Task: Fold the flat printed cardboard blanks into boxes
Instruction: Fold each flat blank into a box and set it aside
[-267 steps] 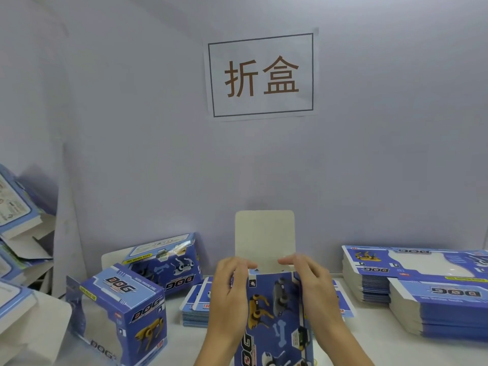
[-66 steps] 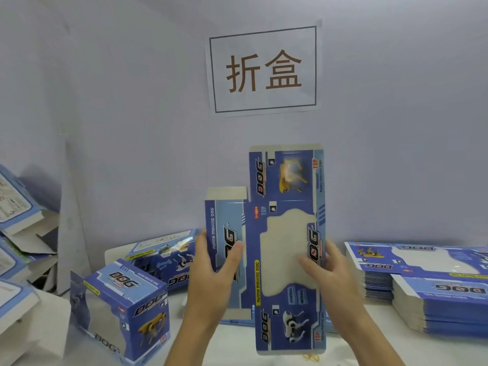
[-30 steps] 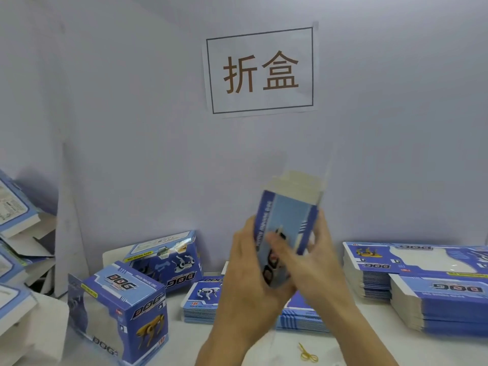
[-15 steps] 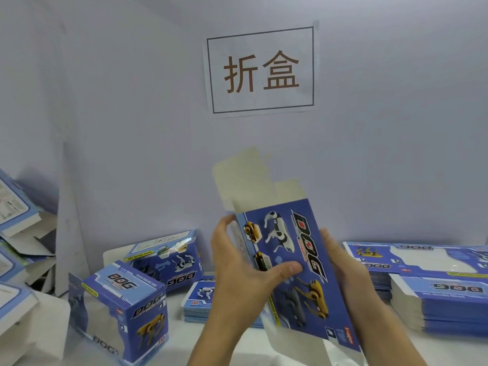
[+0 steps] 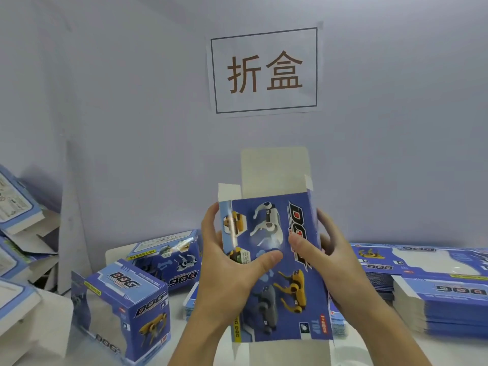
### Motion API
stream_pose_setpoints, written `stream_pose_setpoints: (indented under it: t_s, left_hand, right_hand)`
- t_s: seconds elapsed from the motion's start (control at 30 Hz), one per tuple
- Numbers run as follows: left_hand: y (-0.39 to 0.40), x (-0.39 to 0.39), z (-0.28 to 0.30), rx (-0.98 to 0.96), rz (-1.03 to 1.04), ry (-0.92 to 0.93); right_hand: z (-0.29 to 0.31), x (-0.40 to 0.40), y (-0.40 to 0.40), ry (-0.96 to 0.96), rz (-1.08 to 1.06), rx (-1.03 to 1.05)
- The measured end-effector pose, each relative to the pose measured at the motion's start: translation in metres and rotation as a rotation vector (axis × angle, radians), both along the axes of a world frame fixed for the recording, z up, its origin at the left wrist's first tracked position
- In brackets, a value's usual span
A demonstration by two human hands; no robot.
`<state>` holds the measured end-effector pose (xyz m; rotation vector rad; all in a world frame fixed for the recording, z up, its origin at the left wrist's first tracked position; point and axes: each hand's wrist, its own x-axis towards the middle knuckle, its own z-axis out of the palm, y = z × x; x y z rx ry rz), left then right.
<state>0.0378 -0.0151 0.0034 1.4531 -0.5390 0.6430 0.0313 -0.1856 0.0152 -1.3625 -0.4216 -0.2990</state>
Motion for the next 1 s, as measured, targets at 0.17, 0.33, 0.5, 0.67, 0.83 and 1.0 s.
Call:
stream_pose_setpoints:
  t_s: [0.17,0.33,0.5,0.67,0.83,1.0]
  left_hand:
    - [0.003,-0.004,0.006,-0.062,-0.053,0.090]
    - [0.006,-0.006,0.012,-0.155,0.004,0.057]
    - [-0.002,-0.009,0.013,-0.131,0.090,-0.048]
    - [-0.011,-0.014,0.012,-0.068,0.011,-0.099]
    - [-0.009,-0.007,0.003,-0.093,-0.030,-0.040]
    - [-0.006,-0.001,-0.003,-0.076,-0.042,-0.034]
  right_hand:
    - [-0.006,0.003,-0.005,0.030,0.117,-0.033]
    - [-0.007,0.000,-0.008,-0.020,0.261,-0.176]
    - [0.003,-0.006,-0.001,-0.171,0.059,-0.101]
    - [0.006,-0.006,0.006,-0.412,-0.197,-0.112]
    - [-0.002,-0.001,0.011,-0.278,-0.202,0.003]
    - [-0.007,0.002,0.020,-0.283,-0.237,0.013]
